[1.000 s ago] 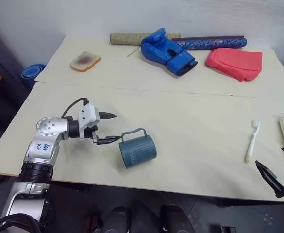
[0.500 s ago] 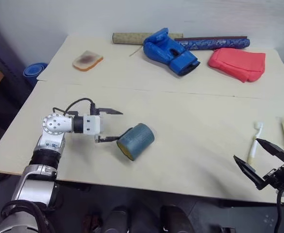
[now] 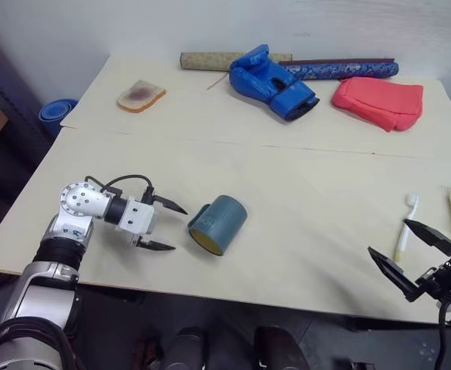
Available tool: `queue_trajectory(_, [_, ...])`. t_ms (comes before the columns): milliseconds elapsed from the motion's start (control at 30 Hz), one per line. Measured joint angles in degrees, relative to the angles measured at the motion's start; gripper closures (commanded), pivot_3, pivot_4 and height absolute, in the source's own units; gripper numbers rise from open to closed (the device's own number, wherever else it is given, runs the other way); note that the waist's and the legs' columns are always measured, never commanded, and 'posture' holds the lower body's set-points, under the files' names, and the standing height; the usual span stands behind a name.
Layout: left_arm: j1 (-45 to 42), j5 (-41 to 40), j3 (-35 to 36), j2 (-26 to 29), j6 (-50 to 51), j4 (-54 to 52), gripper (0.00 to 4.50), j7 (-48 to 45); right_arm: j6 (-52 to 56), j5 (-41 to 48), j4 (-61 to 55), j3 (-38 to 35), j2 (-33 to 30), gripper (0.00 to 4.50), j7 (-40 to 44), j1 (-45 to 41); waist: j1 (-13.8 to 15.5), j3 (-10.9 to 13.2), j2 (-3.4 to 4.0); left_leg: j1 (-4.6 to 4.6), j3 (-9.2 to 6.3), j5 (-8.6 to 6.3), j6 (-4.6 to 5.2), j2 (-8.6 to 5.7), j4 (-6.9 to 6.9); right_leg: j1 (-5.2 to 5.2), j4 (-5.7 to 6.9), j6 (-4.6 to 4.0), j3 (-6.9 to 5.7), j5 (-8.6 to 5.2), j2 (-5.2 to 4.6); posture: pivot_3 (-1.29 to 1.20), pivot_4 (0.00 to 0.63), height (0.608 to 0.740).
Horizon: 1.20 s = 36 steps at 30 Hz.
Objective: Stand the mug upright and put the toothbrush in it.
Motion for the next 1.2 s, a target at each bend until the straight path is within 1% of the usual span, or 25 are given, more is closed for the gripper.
queue_trajectory(167, [-5.02,2.38,-1.62,-2.36,-2.07,4.46,0.03,0.19,0.0,-0.01,0.13,1.14,0.02,0.0,0.07,-0.97,-0.1,0.0,0.0,0.0,0.06,-0.02,0.04,-0.02,0.0,-0.01,0.0,0.02,0.01,0.01,0.0,0.0,0.15,0.74])
queue_trajectory(300, [-8.72,4.74,-4.77,-3.2,-3.22,8.82,0.03,-0.14,0.08,0.11,0.16,1.17,0.04,0.0,0.06,-1.23,-0.11,0.0,0.0,0.02,0.08,-0.02,0.04,-0.01,0.0,-0.02,0.0,0.02,0.01,0.01,0.03,0.0,0.15,0.74])
queue_trajectory(533, [-19.46,11.64,-12.02,-6.55,-3.49,17.86,0.03,-0.18,0.45,0.67,0.22,1.44,0.09,0.0,-0.01,-1.78,0.07,-0.02,-0.01,0.03,0.11,-0.01,0.08,-0.06,0.04,0.02,0.0,0.1,0.05,0.05,0.02,0.0,0.15,0.74])
queue_trajectory(667, [-23.27,12.98,-17.37,-8.08,-3.14,21.16,0.87,-0.2,0.92,0.81,0.24,1.46,0.09,0.0,-0.01,-1.93,-0.01,-0.08,0.08,0.06,0.13,-0.01,0.08,-0.04,0.04,0.03,0.0,0.1,0.07,0.05,0.02,0.0,0.15,0.74])
queue_trajectory(733, [-24.53,13.25,-19.86,-8.82,-4.43,22.23,1.42,-0.21,1.13,0.81,0.71,1.46,0.09,0.0,-0.04,-2.24,0.01,-0.14,0.14,0.09,0.14,0.0,0.09,-0.04,0.04,0.06,0.0,0.11,0.1,0.05,0.01,0.0,0.15,0.74])
queue_trajectory(867, [-25.41,12.94,-21.93,-10.76,-7.46,23.87,2.63,-0.21,1.17,0.81,0.96,1.46,0.1,0.0,-0.09,-2.85,0.2,-0.29,0.37,0.11,0.12,-0.01,0.17,-0.12,0.04,0.09,0.0,0.12,0.1,0.06,-0.07,0.0,0.15,0.74])
queue_trajectory(900, [-25.39,12.65,-22.08,-11.09,-7.89,23.93,2.81,-0.21,1.17,0.81,0.96,1.46,0.12,0.0,-0.1,-2.84,0.24,-0.29,0.37,0.1,0.12,-0.01,0.18,-0.12,0.04,0.09,0.0,0.12,0.1,0.06,-0.07,0.0,0.15,0.74])
queue_trajectory(1000, [-24.26,9.75,-22.54,-11.89,-8.24,23.74,3.72,-0.21,1.15,0.8,0.95,1.46,0.74,0.0,-0.15,-2.46,0.23,-0.29,0.37,0.08,0.1,-0.03,0.21,-0.14,0.05,0.09,0.0,0.13,0.1,0.06,-0.1,0.0,0.15,0.74])
queue_trajectory(1067, [-23.09,6.78,-22.9,-12.09,-6.54,22.87,4.31,-0.21,1.14,0.78,0.95,1.46,0.85,0.0,-0.2,-2.41,0.12,-0.28,0.36,0.06,0.1,-0.03,0.21,-0.13,0.05,0.09,-0.02,0.13,0.1,0.06,-0.1,0.0,0.15,0.74])
queue_trajectory(1100, [-22.36,5.51,-22.87,-12.2,-5.91,22.24,4.49,-0.21,1.14,0.78,0.95,1.46,0.9,0.0,-0.23,-2.37,0.03,-0.27,0.34,0.06,0.09,-0.03,0.21,-0.12,0.05,0.09,-0.02,0.13,0.1,0.06,-0.1,0.0,0.15,0.74])
queue_trajectory(1200, [-20.71,-0.09,-22.7,-11.14,-0.59,17.97,4.49,-0.21,1.08,0.68,0.96,1.6,1.25,0.0,-0.31,-2.28,-0.08,-0.24,0.29,0.05,0.08,-0.03,0.21,-0.09,0.06,0.08,-0.02,0.13,0.09,0.06,-0.07,0.0,0.15,0.74])
